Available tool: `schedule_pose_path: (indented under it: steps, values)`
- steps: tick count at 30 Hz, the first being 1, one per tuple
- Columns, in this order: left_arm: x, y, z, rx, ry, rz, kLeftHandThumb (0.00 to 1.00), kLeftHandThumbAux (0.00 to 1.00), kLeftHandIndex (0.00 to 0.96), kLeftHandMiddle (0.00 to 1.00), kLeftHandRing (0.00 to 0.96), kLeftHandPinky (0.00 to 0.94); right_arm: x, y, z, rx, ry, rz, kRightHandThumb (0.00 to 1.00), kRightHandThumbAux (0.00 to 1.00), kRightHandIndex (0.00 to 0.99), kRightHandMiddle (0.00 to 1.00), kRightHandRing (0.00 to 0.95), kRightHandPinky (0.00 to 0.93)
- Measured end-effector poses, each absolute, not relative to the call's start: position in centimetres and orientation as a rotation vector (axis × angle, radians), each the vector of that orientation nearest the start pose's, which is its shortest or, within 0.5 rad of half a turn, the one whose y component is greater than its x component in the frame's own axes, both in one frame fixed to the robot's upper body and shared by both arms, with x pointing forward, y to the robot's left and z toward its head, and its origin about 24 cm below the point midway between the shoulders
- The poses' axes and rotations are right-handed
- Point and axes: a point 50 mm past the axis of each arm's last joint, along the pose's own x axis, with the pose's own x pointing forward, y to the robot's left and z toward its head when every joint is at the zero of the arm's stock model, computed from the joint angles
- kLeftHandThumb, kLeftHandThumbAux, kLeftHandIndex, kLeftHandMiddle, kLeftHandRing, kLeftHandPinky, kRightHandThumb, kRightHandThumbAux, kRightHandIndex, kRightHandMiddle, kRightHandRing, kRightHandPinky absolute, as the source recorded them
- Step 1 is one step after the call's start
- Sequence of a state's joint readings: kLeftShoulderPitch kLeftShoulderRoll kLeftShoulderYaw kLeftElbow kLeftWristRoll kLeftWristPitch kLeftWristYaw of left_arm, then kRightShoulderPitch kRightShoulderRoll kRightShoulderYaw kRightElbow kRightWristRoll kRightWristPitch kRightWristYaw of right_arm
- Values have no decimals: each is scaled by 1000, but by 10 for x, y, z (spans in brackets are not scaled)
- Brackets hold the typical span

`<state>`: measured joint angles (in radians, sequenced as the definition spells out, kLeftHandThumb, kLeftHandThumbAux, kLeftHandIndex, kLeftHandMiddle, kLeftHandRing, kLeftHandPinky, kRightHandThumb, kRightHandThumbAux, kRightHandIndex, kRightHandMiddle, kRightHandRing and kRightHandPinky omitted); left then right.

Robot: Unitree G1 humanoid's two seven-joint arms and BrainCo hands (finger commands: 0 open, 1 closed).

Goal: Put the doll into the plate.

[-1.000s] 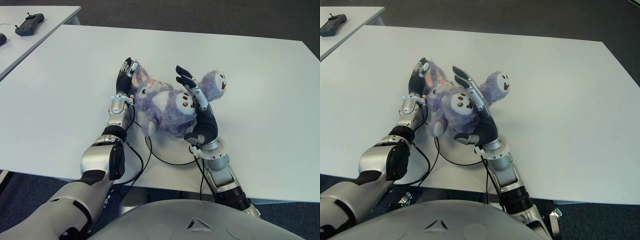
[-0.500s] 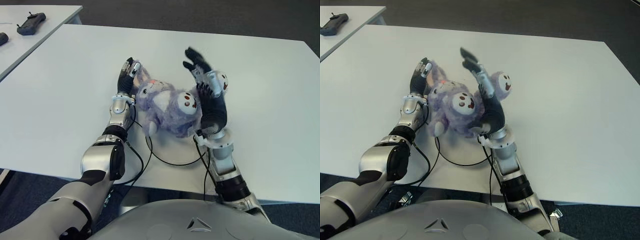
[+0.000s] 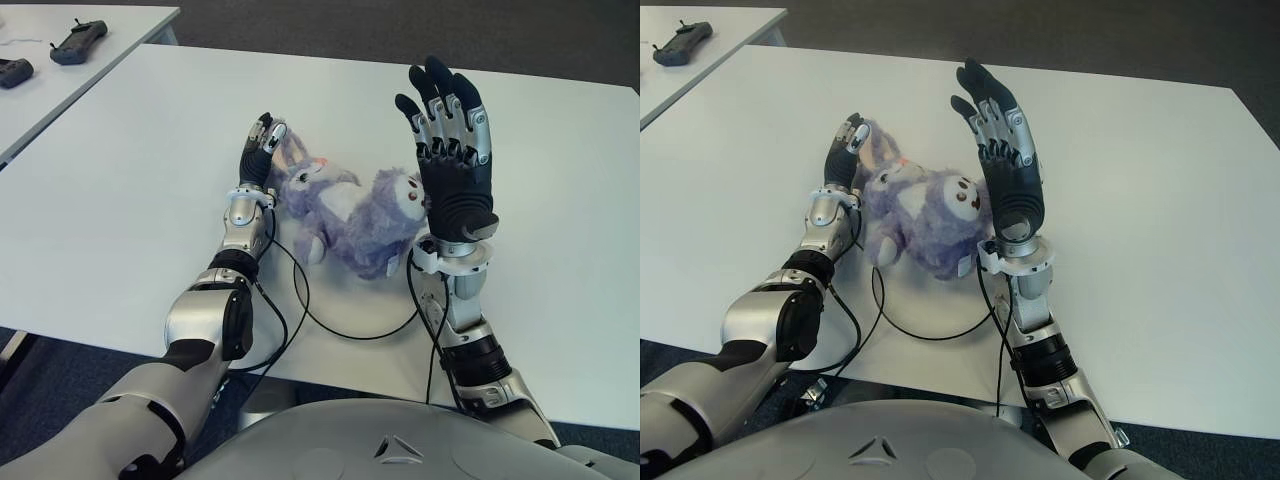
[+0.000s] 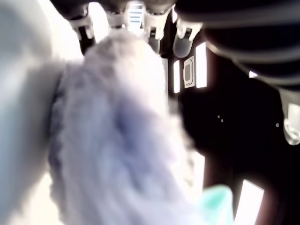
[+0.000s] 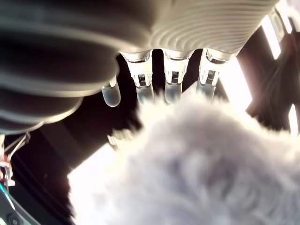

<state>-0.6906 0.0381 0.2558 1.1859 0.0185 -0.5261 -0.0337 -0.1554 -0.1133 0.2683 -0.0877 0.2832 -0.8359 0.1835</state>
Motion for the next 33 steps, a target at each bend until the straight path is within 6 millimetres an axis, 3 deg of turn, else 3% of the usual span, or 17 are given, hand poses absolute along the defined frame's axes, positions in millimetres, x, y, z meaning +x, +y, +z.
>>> schedule_pose_path:
  steps: [17, 33]
  values:
    - [351, 145, 30, -49, -19, -3, 0, 393, 0, 0, 0, 0, 222, -133, 157, 152, -1041, 290, 231, 301, 0, 0, 0, 0]
    - [352, 146, 30, -47, -18, 0, 0, 395, 0, 0, 0, 0, 218, -138, 152, 145, -1023, 264, 231, 301, 0, 0, 0, 0]
